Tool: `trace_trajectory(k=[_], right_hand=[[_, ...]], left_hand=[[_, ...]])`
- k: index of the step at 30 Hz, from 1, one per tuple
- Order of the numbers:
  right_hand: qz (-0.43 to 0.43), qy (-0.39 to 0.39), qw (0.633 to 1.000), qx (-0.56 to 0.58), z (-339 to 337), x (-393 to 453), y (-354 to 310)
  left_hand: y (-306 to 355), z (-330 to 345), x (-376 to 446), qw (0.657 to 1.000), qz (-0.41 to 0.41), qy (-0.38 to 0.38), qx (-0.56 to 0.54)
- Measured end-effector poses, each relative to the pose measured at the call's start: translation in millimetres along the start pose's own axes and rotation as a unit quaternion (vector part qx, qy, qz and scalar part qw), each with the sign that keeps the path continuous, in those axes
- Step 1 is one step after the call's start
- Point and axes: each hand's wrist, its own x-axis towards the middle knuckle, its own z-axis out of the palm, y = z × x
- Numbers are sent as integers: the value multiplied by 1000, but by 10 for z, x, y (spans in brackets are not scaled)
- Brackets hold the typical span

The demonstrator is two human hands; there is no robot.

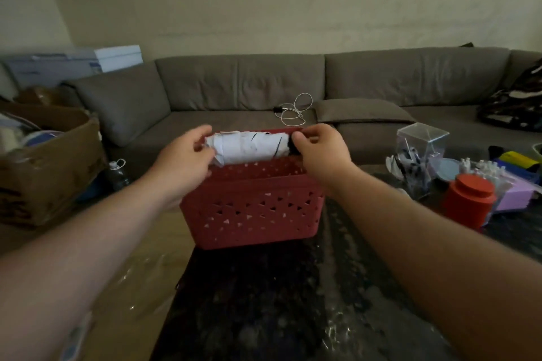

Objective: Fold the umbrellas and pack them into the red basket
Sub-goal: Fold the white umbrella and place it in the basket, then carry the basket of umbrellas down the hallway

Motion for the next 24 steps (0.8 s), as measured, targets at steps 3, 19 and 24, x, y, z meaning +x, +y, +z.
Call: trace_trajectory(k=[3,19,24], right_hand=[[-22,-100,973,-209,153,367,-38],[38,-289,877,-382,647,759,159],[-47,-97,970,-219,378,584,191]], left_hand=[[-159,-39,397,988,-38,-69,132],[-325,204,658,961,-160,-132,185],[-419,82,429,964,58,-13,258]])
